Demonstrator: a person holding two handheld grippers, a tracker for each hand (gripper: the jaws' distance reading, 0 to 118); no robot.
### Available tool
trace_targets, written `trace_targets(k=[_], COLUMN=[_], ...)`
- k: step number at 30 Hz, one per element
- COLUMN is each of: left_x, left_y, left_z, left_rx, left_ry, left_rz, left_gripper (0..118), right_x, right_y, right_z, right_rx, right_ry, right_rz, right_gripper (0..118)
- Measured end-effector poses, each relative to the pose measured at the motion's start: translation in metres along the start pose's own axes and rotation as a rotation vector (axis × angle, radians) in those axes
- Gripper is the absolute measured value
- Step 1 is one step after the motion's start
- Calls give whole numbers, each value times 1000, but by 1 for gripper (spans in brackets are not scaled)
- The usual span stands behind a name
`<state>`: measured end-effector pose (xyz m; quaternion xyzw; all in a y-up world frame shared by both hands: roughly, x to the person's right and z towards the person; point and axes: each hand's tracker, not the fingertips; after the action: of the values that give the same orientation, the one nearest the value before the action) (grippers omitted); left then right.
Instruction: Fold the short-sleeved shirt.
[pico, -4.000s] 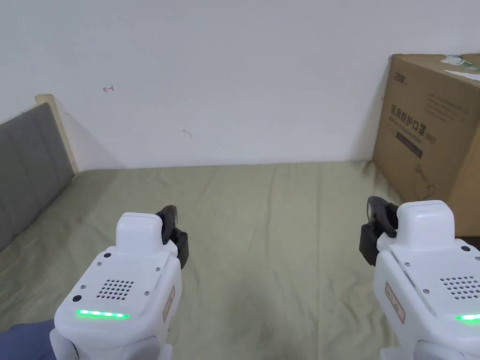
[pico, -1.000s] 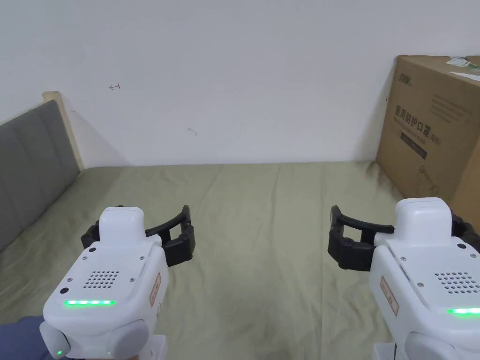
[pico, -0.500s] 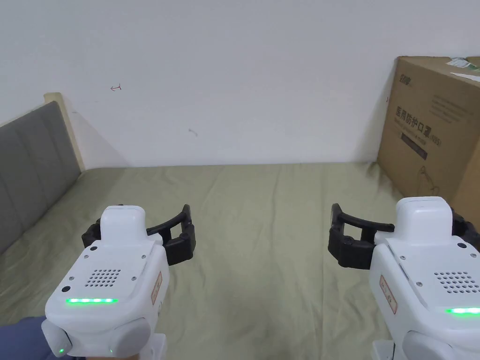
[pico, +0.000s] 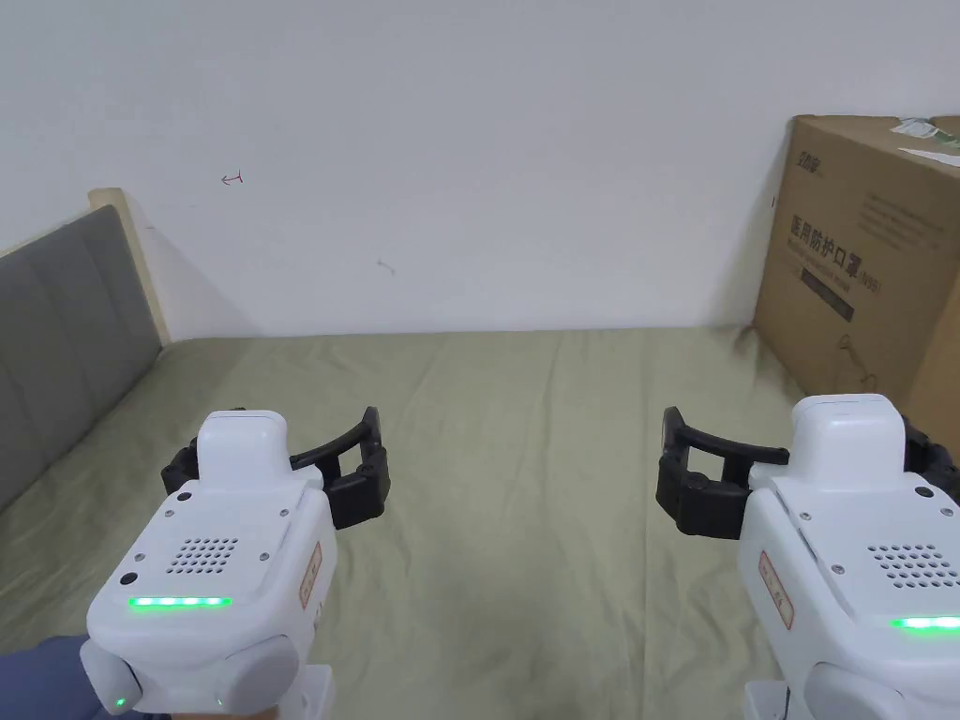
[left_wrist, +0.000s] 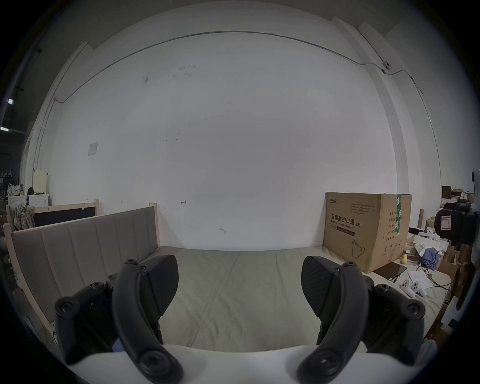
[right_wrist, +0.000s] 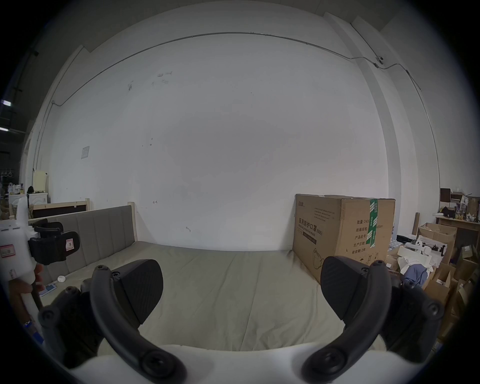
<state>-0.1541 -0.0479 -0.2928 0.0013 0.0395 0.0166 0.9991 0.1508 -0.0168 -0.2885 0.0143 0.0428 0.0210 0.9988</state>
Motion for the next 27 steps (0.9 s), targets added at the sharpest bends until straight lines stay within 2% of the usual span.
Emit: trace_targets(k=[18, 27], left_x=[0, 1], left_y=[-2, 0], left_z=[0, 2], left_rx=[-1, 3], left_ry=[0, -10], left_rz=[-8, -7], left_gripper=[98, 98], right_x=[1, 2], right_y=[-3, -3], right_z=[-4, -8], right_rx=[-10, -45], right_ry=[0, -33], right_rz=[5, 7], right_gripper=[118, 118])
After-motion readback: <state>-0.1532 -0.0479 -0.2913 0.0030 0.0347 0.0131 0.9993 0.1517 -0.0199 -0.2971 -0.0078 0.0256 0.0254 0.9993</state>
